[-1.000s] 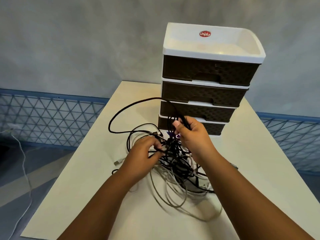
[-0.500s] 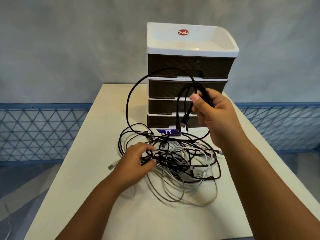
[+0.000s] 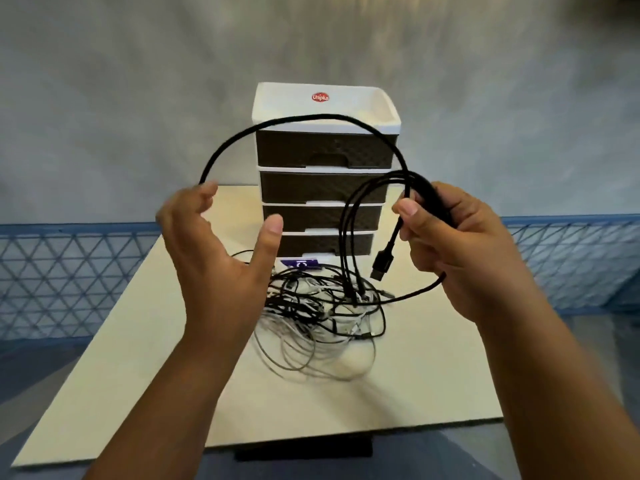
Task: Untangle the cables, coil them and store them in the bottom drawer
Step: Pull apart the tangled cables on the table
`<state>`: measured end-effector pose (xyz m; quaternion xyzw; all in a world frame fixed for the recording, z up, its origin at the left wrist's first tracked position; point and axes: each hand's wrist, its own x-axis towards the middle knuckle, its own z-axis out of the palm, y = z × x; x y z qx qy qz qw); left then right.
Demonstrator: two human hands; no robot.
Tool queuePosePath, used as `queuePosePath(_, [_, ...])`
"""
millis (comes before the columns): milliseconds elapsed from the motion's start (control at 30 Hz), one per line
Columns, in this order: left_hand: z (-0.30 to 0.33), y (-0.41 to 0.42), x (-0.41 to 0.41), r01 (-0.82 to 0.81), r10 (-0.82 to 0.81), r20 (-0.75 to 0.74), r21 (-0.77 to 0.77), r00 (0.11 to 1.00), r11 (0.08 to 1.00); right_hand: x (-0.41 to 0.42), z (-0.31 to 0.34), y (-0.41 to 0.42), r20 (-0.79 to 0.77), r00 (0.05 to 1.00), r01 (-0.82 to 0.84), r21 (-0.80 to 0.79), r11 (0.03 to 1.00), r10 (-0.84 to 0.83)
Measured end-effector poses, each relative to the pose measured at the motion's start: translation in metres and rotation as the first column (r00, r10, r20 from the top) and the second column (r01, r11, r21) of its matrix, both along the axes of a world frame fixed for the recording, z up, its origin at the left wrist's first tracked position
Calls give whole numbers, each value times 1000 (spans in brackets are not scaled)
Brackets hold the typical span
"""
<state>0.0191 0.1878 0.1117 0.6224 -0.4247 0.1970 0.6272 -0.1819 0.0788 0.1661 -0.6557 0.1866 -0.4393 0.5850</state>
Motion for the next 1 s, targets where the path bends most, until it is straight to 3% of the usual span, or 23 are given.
queuePosePath(67, [13,11,-28,-71,81,106,-89,991,993,-23,-7,7,-32,999,-35,5,999,35])
queuePosePath(133, [22,22,-55,-123,139,225,-81,964,989,-47,-15,16,-76,993,-88,9,996,89])
queuePosePath(233, [26,35,-93,33,-80,310,154,947,988,-77,-26,29,-137,973,-185,30,982,187])
queuePosePath(333, [13,48,-128,187,-250,176,314,952,931,-101,-37,44,-159,962,-214,69,974,222])
queuePosePath(433, [-10,63,-142,156,-172,28,298,985,942,-118,-49,54,-170,976,-118,129,985,139])
queuePosePath(533, [-40,84,-140,123,-91,-95,433,991,893,-134,-55,62,-144,989,-10,216,976,42])
queuePosePath(667, [-98,110,-137,203,-56,-219,737,974,644,-147,-52,74,-79,992,-64,319,946,94])
queuePosePath(800, [-139,115,-147,334,-110,-315,881,943,335,-141,-55,83,-72,978,-162,329,930,196])
queuePosePath(867, [-144,115,-154,330,-151,-301,913,942,239,-137,-59,89,-100,967,-191,328,925,235])
queuePosePath(933, [-133,115,-164,411,-150,-383,851,911,327,-133,-65,97,-130,950,-231,314,921,283])
queuePosePath(967, [-121,114,-170,520,-109,-528,741,842,425,-131,-69,102,-146,938,-260,305,916,315])
queuePosePath(1000, [-107,112,-174,646,-81,-722,557,687,522,-129,-73,107,-163,922,-293,298,908,351])
